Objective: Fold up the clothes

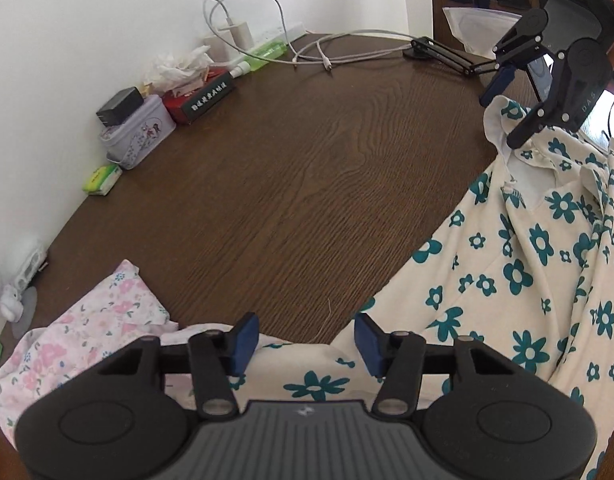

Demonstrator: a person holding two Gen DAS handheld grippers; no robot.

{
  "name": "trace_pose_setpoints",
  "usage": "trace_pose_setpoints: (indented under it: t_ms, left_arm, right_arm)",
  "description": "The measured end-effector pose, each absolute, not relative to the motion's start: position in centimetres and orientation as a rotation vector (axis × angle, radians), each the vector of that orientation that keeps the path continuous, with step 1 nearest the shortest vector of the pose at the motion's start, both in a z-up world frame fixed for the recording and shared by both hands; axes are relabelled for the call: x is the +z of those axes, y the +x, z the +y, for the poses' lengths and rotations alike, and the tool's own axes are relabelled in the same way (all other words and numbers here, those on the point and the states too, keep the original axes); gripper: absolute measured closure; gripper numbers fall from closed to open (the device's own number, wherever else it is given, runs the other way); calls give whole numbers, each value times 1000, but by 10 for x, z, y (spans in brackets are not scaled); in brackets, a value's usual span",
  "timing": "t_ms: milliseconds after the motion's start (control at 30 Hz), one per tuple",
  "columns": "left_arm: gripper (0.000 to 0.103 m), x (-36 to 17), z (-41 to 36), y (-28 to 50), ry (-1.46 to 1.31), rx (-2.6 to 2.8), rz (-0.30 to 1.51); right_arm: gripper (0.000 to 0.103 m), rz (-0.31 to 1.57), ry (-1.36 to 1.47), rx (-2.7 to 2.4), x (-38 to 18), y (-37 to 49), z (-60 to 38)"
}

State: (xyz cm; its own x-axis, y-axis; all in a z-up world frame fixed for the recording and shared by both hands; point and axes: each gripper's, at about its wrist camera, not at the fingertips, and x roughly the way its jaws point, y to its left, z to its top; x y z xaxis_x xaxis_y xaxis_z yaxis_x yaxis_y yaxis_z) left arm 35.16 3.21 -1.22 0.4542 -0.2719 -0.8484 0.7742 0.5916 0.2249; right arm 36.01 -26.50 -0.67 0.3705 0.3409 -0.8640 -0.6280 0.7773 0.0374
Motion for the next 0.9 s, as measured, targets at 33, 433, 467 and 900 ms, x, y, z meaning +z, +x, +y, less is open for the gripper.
trace_pose_setpoints:
  t_ms: [33,433,467,900]
  left_arm:
    - [51,-15,33,352,668,-716,882]
    - [51,-30,41,350,665,-712,928]
    - [53,-30,41,349,665,-712,929]
    - [100,-19,31,292,809,-650,702]
  right_arm:
    - [43,1023,-318,639,-8,362,-266]
    - [64,1038,-359,697,-15,365,-258]
    - [71,1038,-354,701,-15,365,-259]
    - [98,897,-441,730,13,331,-257]
